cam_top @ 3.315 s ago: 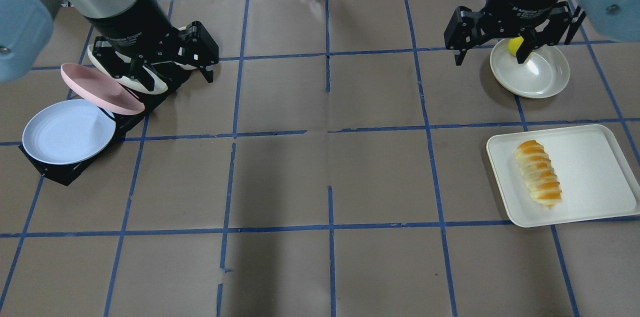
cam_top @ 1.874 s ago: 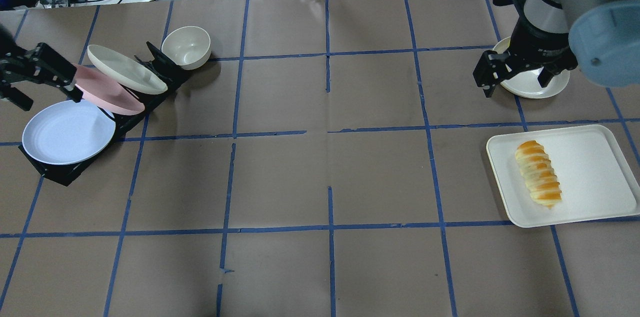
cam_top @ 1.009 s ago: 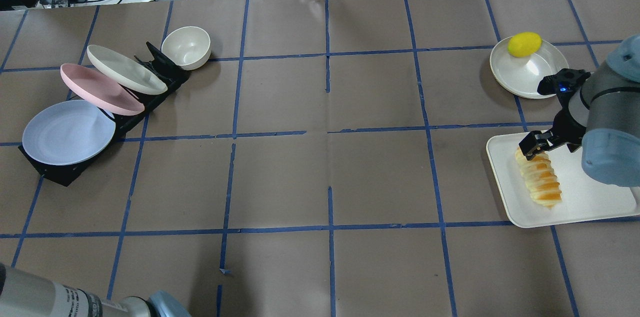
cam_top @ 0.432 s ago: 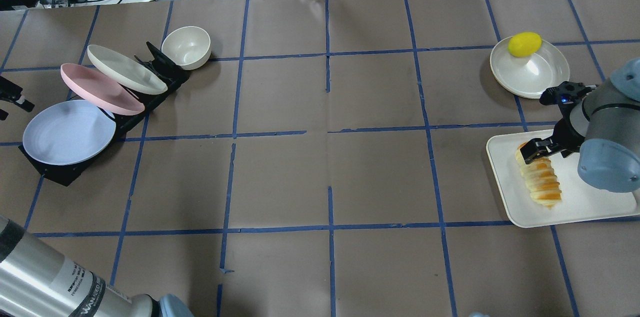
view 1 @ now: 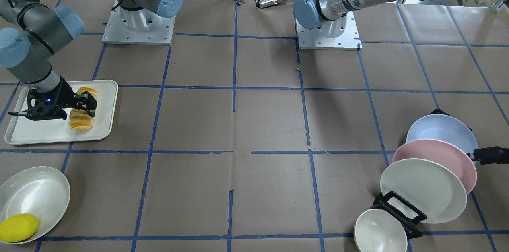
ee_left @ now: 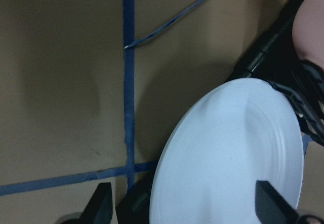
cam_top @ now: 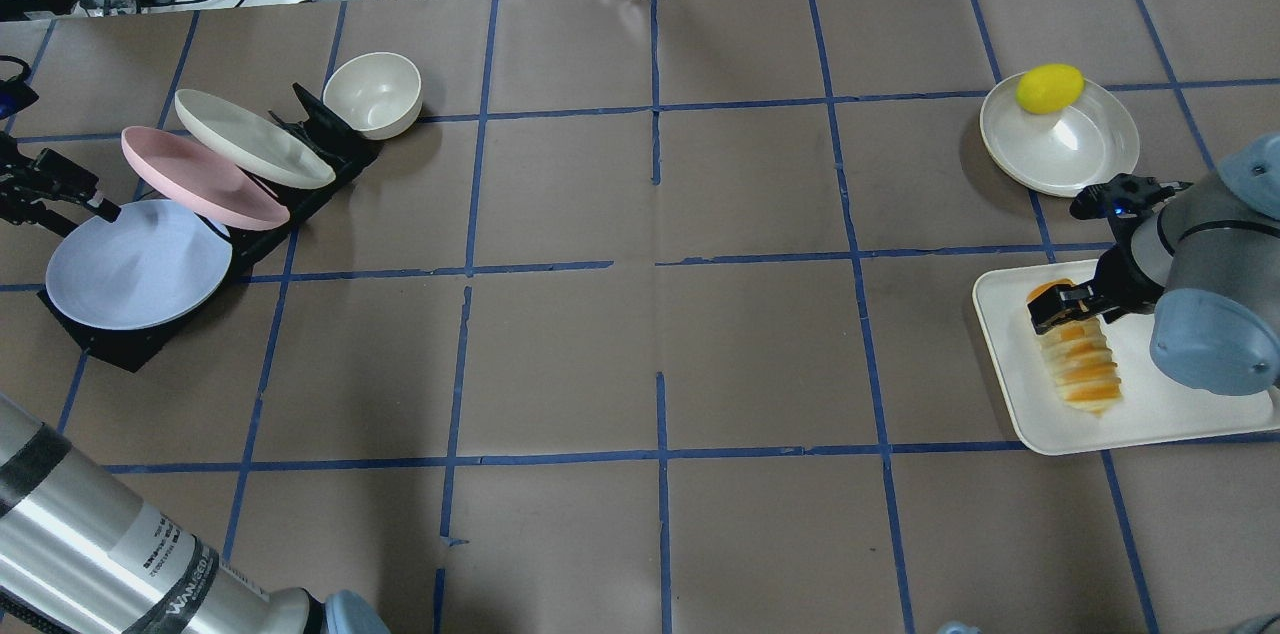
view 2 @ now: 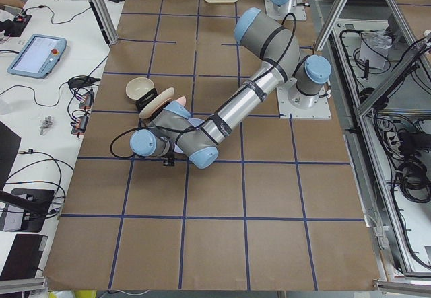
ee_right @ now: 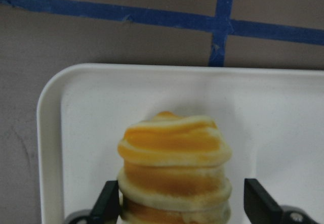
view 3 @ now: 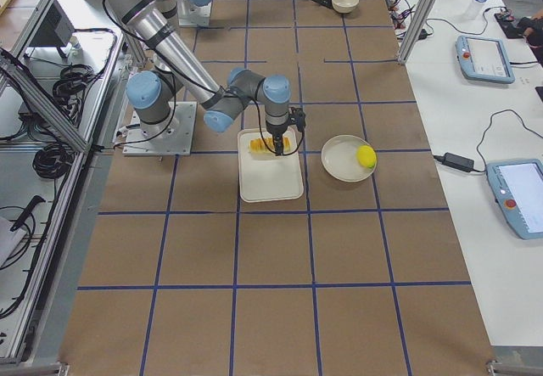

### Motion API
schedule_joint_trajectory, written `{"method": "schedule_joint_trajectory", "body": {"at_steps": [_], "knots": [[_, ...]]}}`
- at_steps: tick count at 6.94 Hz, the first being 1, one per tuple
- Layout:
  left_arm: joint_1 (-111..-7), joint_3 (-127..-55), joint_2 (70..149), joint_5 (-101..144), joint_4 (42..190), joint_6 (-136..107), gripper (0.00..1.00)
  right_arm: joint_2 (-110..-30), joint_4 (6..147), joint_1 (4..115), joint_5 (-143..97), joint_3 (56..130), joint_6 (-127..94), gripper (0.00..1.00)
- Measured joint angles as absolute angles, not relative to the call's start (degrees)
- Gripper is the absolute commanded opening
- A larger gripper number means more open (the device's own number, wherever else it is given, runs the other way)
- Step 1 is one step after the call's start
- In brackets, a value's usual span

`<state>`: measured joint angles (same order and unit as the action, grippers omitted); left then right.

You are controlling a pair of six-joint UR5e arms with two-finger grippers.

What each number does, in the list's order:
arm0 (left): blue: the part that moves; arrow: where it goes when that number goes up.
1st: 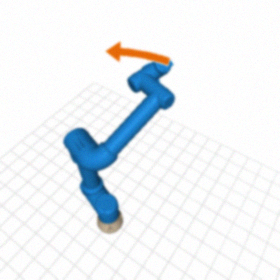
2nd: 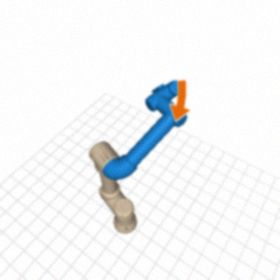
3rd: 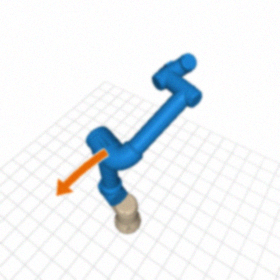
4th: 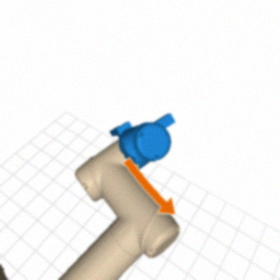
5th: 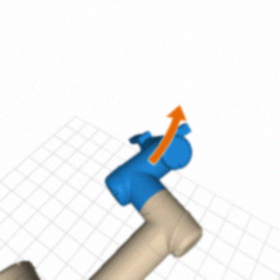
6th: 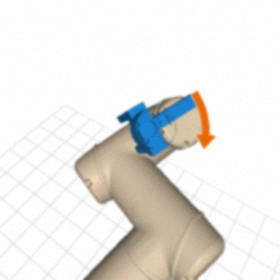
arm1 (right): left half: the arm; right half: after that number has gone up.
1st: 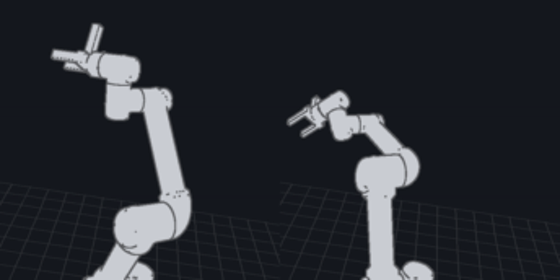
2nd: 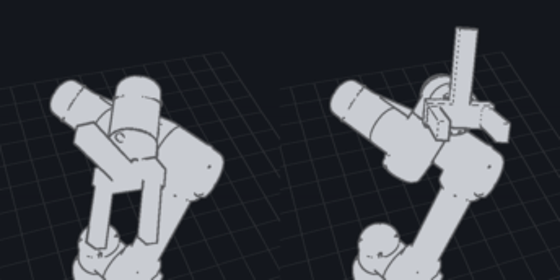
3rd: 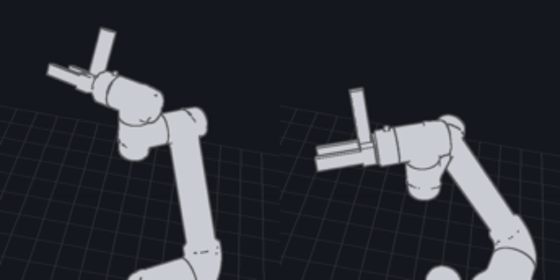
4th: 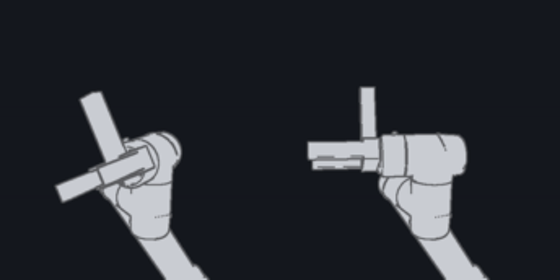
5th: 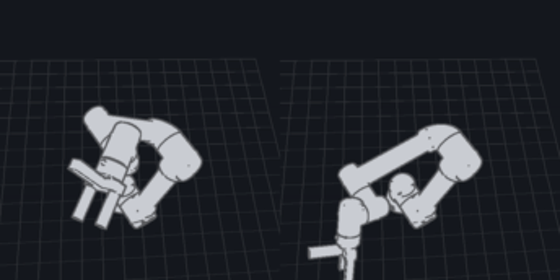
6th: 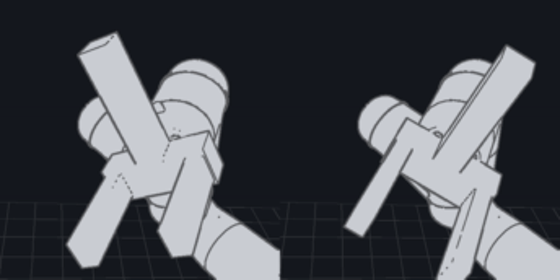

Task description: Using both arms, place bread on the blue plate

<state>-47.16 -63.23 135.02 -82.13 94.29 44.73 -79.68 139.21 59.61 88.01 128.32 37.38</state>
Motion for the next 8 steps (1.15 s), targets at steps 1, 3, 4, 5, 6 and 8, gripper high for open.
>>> {"method": "schedule_joint_trajectory", "body": {"at_steps": [1, 3, 4, 5, 6, 8], "knots": [[-47.21, -63.47, 135.49, -83.13, 94.32, 44.63, 0.63, -79.83, 138.9, 59.59, 87.55, 128.54, 37.58, 0.88], [-47.25, -63.96, 135.68, -83.77, 94.55, 44.52, 0.2, -79.94, 138.72, 59.56, 87.31, 129.44, 37.95, 0.9], [-47.23, -63.84, 135.68, -83.8, 94.93, 44.59, 0.12, -80.02, 138.69, 59.28, 87.28, 129.98, 37.97, 0.87], [-47.21, -63.59, 135.56, -83.77, 95.76, 44.63, 0.09, -80.2, 137.83, 58.64, 87.3, 130.13, 37.99, 0.81], [-47.21, -63.33, 135.21, -83.68, 96.56, 44.66, 0.09, -80.67, 136.18, 58.09, 87.33, 130.0, 38.11, 0.69], [-47.0, -63.18, 133.1, -83.62, 98.89, 44.85, 0.09, -81.42, 134.78, 57.81, 87.46, 129.81, 39.87, 0.03]]}}
